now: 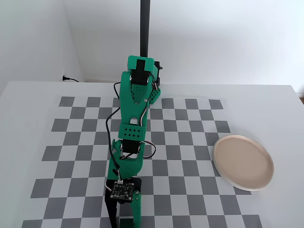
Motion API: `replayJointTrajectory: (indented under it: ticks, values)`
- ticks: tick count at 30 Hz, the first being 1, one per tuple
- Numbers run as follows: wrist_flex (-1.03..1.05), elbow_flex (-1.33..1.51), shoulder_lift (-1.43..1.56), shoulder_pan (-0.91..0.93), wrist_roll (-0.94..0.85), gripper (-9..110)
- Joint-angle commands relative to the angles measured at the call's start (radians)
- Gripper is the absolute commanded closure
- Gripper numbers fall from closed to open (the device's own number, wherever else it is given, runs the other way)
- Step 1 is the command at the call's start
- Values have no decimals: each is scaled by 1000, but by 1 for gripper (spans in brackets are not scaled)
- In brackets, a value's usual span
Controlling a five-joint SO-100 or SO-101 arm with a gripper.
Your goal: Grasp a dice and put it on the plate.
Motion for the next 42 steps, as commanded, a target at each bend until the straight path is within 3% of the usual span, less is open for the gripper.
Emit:
replayJointTrajectory:
  ticks: [1, 2, 9, 18, 26, 42]
  values:
    - [6, -81, 35, -17, -3, 101]
    - [6, -81, 34, -18, -5, 106]
    - [2, -81, 29, -15, -17, 106]
    - [181, -74, 239, -66, 9, 106]
    - [261, -26, 422, -181, 11, 106]
    - [190, 304, 696, -449, -46, 106]
